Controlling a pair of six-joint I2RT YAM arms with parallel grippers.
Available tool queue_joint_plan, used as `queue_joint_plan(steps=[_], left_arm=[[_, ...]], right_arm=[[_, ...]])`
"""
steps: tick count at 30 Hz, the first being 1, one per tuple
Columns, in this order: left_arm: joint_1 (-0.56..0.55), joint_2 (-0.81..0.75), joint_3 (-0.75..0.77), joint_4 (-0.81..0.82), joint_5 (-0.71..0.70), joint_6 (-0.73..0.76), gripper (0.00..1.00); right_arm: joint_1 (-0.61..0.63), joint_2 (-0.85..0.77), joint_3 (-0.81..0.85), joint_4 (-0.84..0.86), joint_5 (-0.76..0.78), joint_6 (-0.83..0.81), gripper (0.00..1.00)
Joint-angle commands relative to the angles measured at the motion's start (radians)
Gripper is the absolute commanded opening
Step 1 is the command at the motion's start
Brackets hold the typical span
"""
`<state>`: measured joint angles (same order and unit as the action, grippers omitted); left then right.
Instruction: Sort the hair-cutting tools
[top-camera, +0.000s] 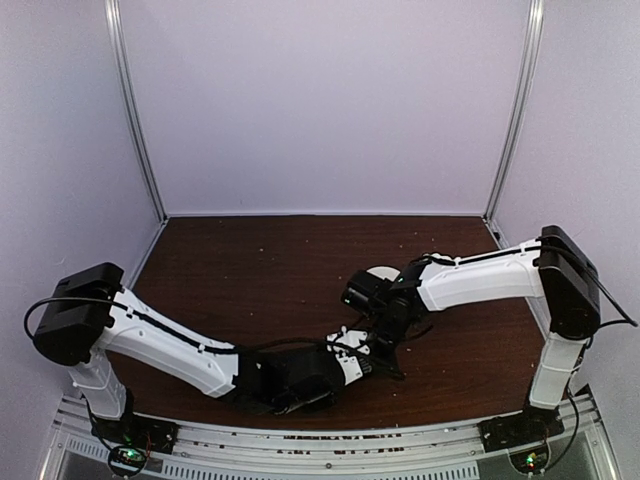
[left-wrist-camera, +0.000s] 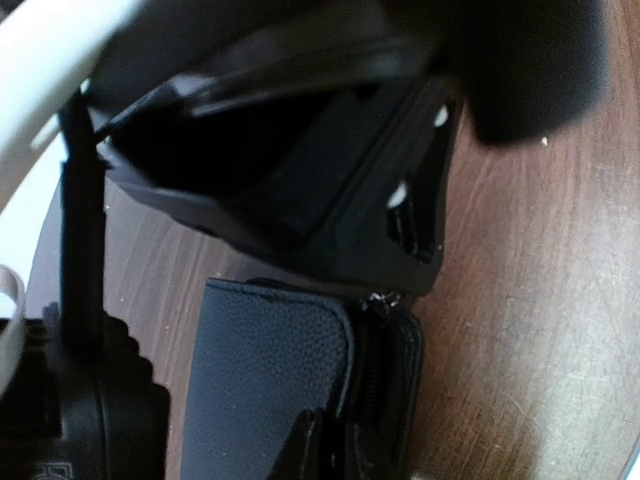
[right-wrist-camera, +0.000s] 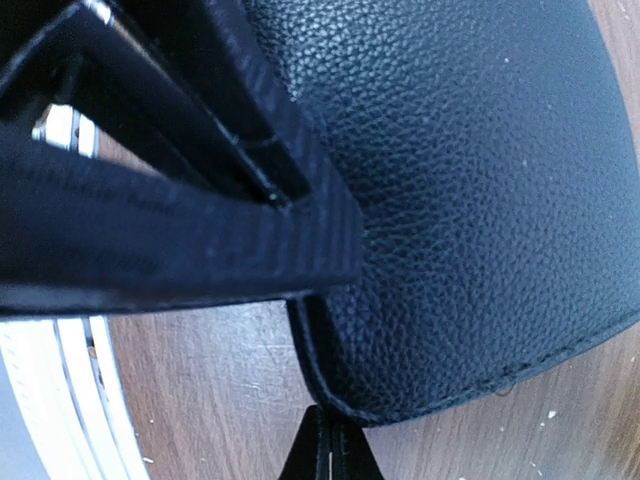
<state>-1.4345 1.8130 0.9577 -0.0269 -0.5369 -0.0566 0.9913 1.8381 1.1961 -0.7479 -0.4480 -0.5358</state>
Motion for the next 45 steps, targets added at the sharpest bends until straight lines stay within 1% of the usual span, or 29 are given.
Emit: queue_joint_plan(steps=[1, 4, 7, 11, 17, 20, 24, 26, 28, 31, 35, 37, 38, 40, 43, 45], left_arm=[[0.016, -0.049, -0.061, -0.063, -0.106, -0.046, 0.24], [0.008, -0.131, -0.09, -0.084, -0.086, -0.036, 0.37], [0.009, -0.201, -0.107, -0.108, -0.065, -0.042, 0.44], [0.024, -0.224, -0.097, -0.177, -0.016, -0.065, 0.46], [0.031, -0.261, -0.125, -0.252, 0.048, -0.088, 0.48], [0.033, -0.288, -0.131, -0.312, 0.069, -0.093, 0.49], [0.036, -0.305, -0.141, -0.38, 0.096, -0.09, 0.5], [0.041, -0.302, -0.14, -0.382, 0.135, -0.085, 0.5], [0.045, -0.276, -0.124, -0.396, 0.151, -0.082, 0.51], [0.047, -0.229, -0.099, -0.404, 0.231, -0.051, 0.51], [0.047, -0.163, -0.063, -0.423, 0.197, -0.024, 0.51], [0.046, -0.154, -0.055, -0.421, 0.18, -0.011, 0.51], [0.046, -0.152, -0.054, -0.416, 0.161, -0.008, 0.5], [0.051, -0.131, -0.039, -0.428, 0.122, -0.013, 0.43], [0.065, -0.086, -0.005, -0.455, 0.09, -0.03, 0.22], [0.071, -0.065, 0.005, -0.452, 0.085, -0.039, 0.12]], right_arm=[[-0.028, -0.015, 0.042, -0.102, 0.007, 0.052, 0.0], [-0.102, 0.03, 0.101, -0.109, 0.065, 0.073, 0.0], [-0.153, 0.087, 0.203, -0.127, 0.11, 0.085, 0.0], [-0.167, 0.199, 0.359, -0.16, 0.189, 0.084, 0.0], [-0.153, 0.396, 0.629, -0.221, 0.222, 0.104, 0.0], [-0.135, 0.454, 0.721, -0.239, 0.252, 0.095, 0.0], [-0.119, 0.481, 0.757, -0.223, 0.295, 0.068, 0.0], [-0.118, 0.487, 0.762, -0.216, 0.298, 0.06, 0.0], [-0.117, 0.493, 0.768, -0.218, 0.295, 0.06, 0.0], [-0.115, 0.495, 0.768, -0.219, 0.288, 0.06, 0.0], [-0.111, 0.497, 0.765, -0.221, 0.288, 0.059, 0.0], [-0.108, 0.497, 0.763, -0.222, 0.285, 0.058, 0.0], [-0.107, 0.496, 0.762, -0.223, 0.279, 0.055, 0.0], [-0.1, 0.492, 0.754, -0.225, 0.274, 0.049, 0.0], [-0.084, 0.478, 0.728, -0.23, 0.268, 0.04, 0.0], [-0.073, 0.454, 0.695, -0.235, 0.249, 0.037, 0.0]])
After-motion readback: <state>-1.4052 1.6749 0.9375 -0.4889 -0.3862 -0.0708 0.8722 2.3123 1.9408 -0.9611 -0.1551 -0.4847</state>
